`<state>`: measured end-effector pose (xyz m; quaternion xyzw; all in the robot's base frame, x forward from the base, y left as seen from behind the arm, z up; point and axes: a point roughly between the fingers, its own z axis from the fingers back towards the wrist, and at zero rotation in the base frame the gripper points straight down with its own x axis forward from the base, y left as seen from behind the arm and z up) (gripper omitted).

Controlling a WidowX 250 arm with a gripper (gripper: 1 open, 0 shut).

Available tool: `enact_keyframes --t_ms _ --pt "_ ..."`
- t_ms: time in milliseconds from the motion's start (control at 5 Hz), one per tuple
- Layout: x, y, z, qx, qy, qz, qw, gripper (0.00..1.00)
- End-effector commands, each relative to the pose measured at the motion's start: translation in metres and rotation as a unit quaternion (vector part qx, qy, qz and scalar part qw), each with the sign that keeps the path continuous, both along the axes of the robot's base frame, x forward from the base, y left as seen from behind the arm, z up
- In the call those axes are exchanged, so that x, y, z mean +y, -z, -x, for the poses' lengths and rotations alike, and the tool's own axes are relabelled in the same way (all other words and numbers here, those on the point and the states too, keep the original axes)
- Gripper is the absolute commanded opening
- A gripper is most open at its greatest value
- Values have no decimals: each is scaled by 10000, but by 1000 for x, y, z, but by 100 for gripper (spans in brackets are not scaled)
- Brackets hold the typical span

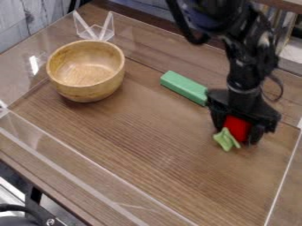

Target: Move the red fruit to the right

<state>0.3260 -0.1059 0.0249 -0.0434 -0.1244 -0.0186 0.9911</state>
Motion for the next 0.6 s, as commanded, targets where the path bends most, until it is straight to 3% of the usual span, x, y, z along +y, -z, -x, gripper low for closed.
enact_keyframes --t_ms 0,400 --pt "-14 -9 -14 -289 -32 118 9995 100" --pt "0 -10 -13 -251 -397 126 9988 100"
